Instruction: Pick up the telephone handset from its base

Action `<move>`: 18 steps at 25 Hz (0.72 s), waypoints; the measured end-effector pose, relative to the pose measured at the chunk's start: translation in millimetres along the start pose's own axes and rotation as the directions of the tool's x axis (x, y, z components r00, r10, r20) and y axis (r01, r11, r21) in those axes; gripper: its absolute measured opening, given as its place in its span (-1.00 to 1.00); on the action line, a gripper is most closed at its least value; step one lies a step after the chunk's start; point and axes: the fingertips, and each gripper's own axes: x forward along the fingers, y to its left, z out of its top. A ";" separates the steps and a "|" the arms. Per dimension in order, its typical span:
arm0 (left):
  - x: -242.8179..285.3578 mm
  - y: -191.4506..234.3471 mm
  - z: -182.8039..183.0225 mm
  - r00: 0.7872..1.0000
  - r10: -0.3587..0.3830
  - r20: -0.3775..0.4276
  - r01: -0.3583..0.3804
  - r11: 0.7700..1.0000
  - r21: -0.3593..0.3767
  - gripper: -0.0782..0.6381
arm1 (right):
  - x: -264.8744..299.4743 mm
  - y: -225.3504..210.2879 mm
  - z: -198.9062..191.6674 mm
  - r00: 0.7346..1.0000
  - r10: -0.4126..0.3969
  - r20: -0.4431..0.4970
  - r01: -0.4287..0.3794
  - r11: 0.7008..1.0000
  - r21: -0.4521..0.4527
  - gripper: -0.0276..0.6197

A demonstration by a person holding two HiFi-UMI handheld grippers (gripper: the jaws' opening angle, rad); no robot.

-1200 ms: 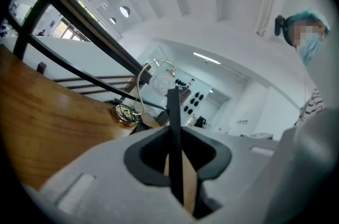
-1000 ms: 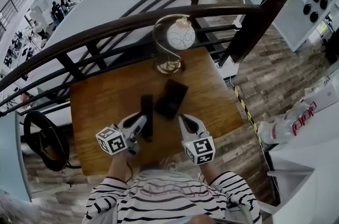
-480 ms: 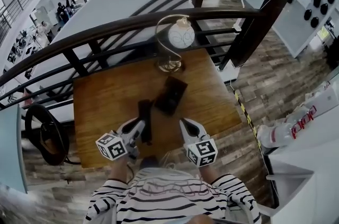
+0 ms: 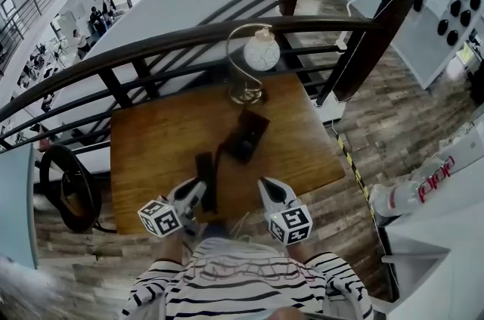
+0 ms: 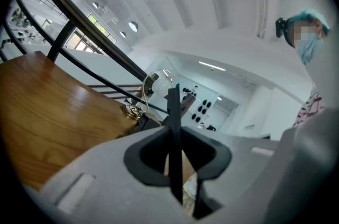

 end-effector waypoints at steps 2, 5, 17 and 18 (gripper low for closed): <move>-1.9 -3.4 -3.1 1.000 -0.005 -0.004 0.005 1.000 0.001 -0.59 | -3.3 2.7 -2.0 1.000 0.007 -0.003 -0.007 1.000 0.001 -0.91; -1.9 -7.0 -8.5 1.000 -0.010 -0.014 0.010 1.000 0.004 -0.59 | -7.3 3.6 -6.5 1.000 0.012 -0.007 -0.012 1.000 0.007 -0.91; -11.4 -7.5 -24.8 1.000 0.007 -0.023 -0.007 1.000 -0.009 -0.59 | -10.9 10.5 -26.6 0.999 0.016 -0.035 -0.016 1.000 0.012 -0.91; -12.1 -7.9 -25.6 1.000 0.009 -0.023 -0.009 1.000 -0.008 -0.59 | -11.2 10.8 -27.1 0.999 0.017 -0.035 -0.016 1.000 0.010 -0.91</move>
